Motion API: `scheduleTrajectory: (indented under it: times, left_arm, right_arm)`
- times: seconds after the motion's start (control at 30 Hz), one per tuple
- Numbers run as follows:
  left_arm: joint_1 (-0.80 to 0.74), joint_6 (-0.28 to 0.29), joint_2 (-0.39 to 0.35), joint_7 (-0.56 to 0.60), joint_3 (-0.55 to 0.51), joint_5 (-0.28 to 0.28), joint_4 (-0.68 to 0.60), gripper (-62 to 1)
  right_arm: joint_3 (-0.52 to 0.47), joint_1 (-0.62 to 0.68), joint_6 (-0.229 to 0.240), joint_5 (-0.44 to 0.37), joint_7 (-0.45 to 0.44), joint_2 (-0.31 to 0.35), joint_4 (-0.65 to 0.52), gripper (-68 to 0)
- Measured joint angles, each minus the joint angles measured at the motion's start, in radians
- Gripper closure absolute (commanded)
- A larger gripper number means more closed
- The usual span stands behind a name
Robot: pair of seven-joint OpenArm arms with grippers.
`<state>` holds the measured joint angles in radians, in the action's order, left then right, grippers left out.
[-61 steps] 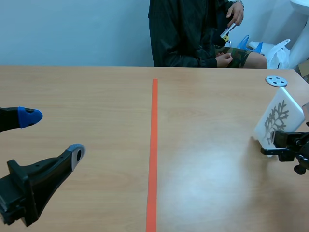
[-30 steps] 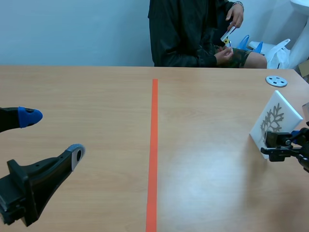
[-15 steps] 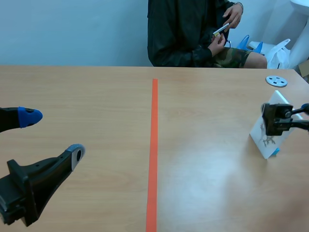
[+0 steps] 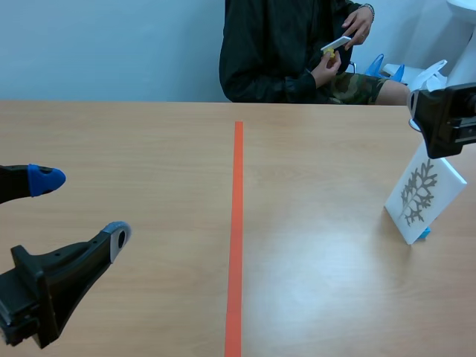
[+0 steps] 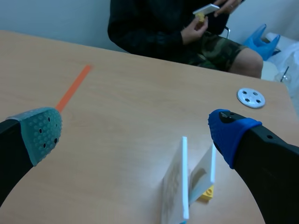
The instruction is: Sort the leaf by its shape. The table is split by an orange tape line. A compound leaf with several leaflets goes to the left side, a simple leaf with one blade goes to the right side. Return to the home posture when a red brick is placed on the table.
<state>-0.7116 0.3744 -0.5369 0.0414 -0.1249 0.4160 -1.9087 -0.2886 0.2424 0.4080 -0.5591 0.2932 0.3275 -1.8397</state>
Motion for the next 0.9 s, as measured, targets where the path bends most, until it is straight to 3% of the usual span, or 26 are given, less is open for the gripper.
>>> scheduleTrajectory:
  times: [0.4, 0.63, 0.73, 0.9]
  left_arm:
    - [0.000, 0.000, 0.000, 0.000, 0.000, 0.000, 0.000, -62.3]
    - [0.000, 0.000, 0.000, 0.000, 0.000, 0.000, 0.000, -62.3]
    - [0.000, 0.000, 0.000, 0.000, 0.000, 0.000, 0.000, -62.3]
    - [0.000, 0.000, 0.000, 0.000, 0.000, 0.000, 0.000, -62.3]
  right_arm:
    - [0.187, 0.146, 0.000, -0.011, 0.043, 0.002, -0.119, -65.7]
    - [0.233, 0.253, 0.003, -0.011, 0.041, 0.100, -0.216, -65.7]
    - [0.233, 0.269, 0.012, -0.056, 0.010, 0.142, -0.222, -65.7]
    - [0.233, 0.269, 0.011, -0.055, 0.003, 0.163, -0.222, -65.7]
